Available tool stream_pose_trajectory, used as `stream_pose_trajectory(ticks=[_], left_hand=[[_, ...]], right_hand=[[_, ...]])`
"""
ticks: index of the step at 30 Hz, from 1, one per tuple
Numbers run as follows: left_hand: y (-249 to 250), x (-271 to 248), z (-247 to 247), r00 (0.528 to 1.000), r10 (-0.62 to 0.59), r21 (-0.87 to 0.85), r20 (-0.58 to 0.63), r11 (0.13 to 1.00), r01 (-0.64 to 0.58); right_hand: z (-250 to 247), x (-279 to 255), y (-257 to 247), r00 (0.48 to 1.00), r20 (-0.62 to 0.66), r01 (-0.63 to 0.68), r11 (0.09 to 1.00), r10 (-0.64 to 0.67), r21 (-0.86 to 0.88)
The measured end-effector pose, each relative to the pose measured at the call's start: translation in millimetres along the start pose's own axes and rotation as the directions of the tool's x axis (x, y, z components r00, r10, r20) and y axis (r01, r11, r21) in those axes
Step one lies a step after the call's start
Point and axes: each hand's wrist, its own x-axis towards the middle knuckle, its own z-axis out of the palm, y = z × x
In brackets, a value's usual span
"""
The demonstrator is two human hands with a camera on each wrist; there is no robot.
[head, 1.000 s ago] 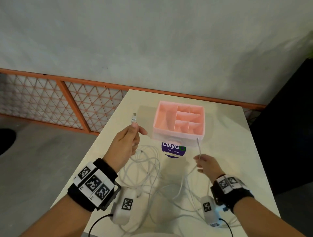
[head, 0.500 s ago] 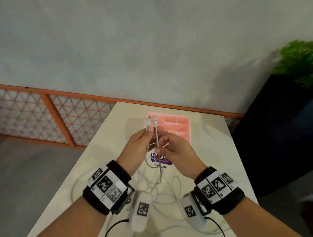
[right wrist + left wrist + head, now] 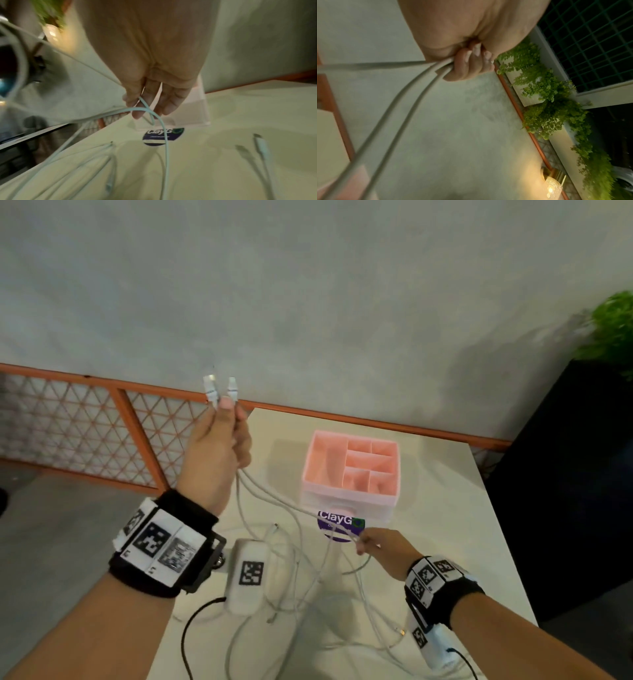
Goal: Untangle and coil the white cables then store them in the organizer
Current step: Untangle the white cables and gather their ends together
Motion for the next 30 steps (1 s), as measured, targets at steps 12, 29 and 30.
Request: stream_pose_trajectory(ticks=[12, 29, 30], left_hand=[[-38, -22, 29, 0.941, -0.164, 0.665, 0.296, 0.743, -0.08], [1, 10, -17, 0.99, 0.132, 0.261, -0.048, 0.958, -0.115], [-2, 10, -18, 0.991, 0.124, 0.274, -0.047, 0.956, -0.106]], right_hand=[[-79, -7, -115, 0.859, -0.343, 0.432, 0.897, -0.379, 0.09], [-54, -3, 31, 0.93, -0.256, -0.284, 0.958, 0.264, -0.043], [-62, -4, 28, 0.917, -0.316, -0.264, 0.964, 0.245, -0.017]])
